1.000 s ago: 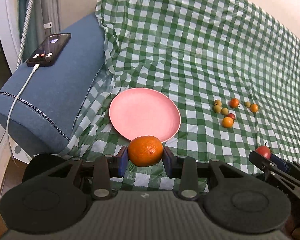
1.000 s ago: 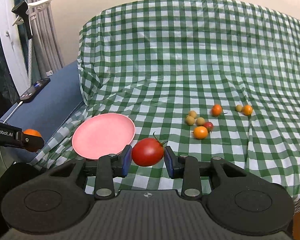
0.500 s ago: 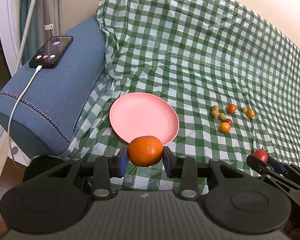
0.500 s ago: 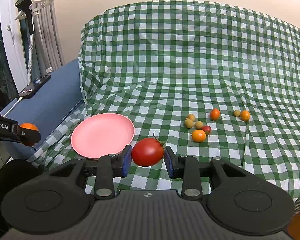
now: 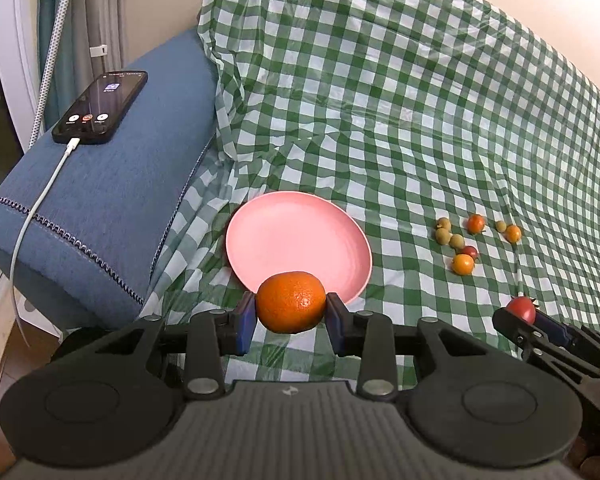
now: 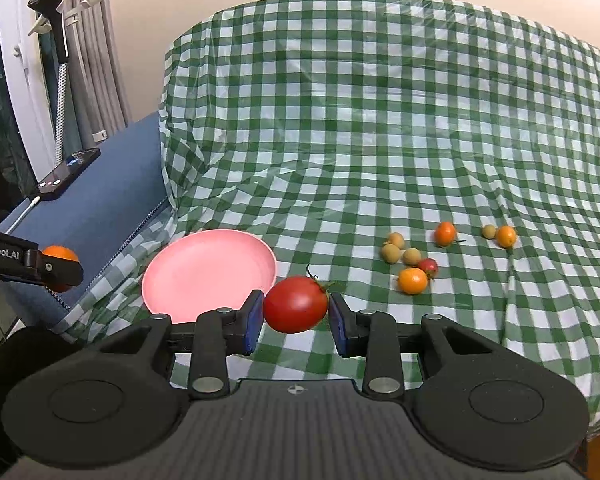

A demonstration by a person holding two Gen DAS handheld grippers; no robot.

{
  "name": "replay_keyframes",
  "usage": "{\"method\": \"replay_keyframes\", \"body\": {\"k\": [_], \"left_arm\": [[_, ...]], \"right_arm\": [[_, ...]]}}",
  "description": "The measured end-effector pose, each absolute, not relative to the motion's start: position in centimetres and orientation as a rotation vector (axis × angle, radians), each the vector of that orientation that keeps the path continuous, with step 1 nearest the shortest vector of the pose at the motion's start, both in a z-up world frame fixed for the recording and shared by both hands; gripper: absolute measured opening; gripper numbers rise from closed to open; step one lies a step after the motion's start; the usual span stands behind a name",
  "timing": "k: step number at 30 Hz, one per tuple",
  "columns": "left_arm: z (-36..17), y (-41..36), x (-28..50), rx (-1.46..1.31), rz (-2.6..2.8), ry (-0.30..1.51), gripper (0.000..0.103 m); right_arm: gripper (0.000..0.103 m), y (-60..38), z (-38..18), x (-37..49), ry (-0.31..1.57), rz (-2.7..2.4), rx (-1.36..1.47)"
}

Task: Organize fruits
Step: 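Carry the tangerine and tomato to the pink plate and release both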

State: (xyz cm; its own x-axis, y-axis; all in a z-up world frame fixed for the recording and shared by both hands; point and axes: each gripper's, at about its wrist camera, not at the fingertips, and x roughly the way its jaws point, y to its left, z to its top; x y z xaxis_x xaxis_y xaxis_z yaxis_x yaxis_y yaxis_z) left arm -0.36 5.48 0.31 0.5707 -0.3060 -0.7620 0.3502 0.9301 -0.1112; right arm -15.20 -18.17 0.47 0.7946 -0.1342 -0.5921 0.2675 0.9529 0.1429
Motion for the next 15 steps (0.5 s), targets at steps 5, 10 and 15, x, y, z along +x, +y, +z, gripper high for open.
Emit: {"method": "replay_keyframes", "body": {"k": [5, 10, 15], "left_arm": [[-0.2, 5.0, 1.6, 0.065, -0.373, 0.896, 0.041], [-1.2, 4.5, 4.1, 0.077, -0.366, 0.918, 0.041], [-3.2, 3.1, 7.2, 0.102, -0.368, 0.948, 0.041]], "right_arm": [[0.036, -18.1, -0.5, -13.0, 0.634, -0.188, 0.234], [0.036, -17.8, -1.6, -10.9, 0.649, -0.156, 0.222], [0.036, -17.3, -3.4, -6.9, 0.686, -0.134, 0.214]]}}
